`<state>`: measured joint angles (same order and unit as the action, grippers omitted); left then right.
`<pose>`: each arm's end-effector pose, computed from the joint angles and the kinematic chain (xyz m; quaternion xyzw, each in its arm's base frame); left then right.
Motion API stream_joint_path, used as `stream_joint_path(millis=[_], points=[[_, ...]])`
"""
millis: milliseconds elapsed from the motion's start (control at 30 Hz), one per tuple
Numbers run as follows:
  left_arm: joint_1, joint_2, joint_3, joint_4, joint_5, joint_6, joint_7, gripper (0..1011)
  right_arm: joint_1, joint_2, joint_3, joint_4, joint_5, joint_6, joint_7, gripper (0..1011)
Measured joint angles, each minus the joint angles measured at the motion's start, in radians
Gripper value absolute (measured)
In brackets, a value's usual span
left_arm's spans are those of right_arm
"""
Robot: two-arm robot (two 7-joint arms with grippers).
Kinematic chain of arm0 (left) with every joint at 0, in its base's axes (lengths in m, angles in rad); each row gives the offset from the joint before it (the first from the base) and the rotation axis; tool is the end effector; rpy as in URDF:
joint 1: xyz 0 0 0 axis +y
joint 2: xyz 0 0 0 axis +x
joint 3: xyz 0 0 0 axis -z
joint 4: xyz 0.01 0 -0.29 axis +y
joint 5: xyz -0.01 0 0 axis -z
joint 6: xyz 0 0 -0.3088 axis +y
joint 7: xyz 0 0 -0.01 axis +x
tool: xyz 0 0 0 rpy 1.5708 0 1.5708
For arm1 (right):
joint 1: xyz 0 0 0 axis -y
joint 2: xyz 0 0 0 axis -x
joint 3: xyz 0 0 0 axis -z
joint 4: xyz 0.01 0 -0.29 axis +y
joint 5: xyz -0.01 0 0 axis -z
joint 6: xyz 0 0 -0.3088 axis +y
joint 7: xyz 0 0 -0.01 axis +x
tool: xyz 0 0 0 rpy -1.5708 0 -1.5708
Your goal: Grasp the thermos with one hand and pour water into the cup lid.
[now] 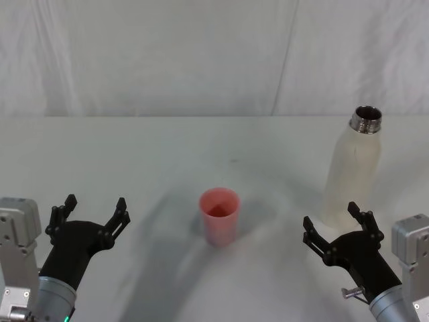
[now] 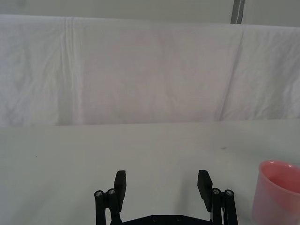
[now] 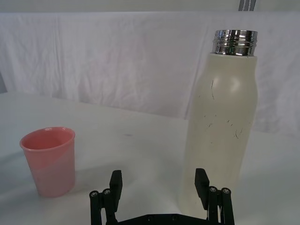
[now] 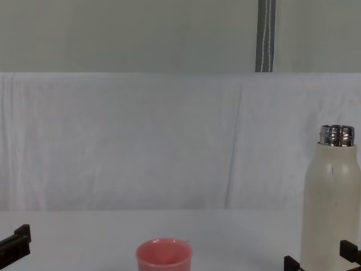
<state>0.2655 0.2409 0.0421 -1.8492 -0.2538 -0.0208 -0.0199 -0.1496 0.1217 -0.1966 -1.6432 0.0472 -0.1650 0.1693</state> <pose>0.2529 0.0375 -0.2853 -0.0174 0.0064 0.6616 0.7496 0.2766 0.0302 -0.3259 0.0095 -0.0381 -0.5607 0.8271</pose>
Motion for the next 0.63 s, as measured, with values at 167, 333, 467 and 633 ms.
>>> stream_joint_path(millis=[167, 333, 467, 633], points=[[0.000, 0.000, 0.000, 0.000, 0.000, 0.000, 0.000, 1001, 0.000, 0.000, 0.000, 0.000, 0.000, 0.000, 0.000, 1000], [0.000, 0.000, 0.000, 0.000, 0.000, 0.000, 0.000, 1001, 0.000, 0.000, 0.000, 0.000, 0.000, 0.000, 0.000, 1000], [0.000, 0.000, 0.000, 0.000, 0.000, 0.000, 0.000, 1001, 0.000, 0.000, 0.000, 0.000, 0.000, 0.000, 0.000, 1000], [0.000, 0.000, 0.000, 0.000, 0.000, 0.000, 0.000, 1001, 0.000, 0.000, 0.000, 0.000, 0.000, 0.000, 0.000, 1000]])
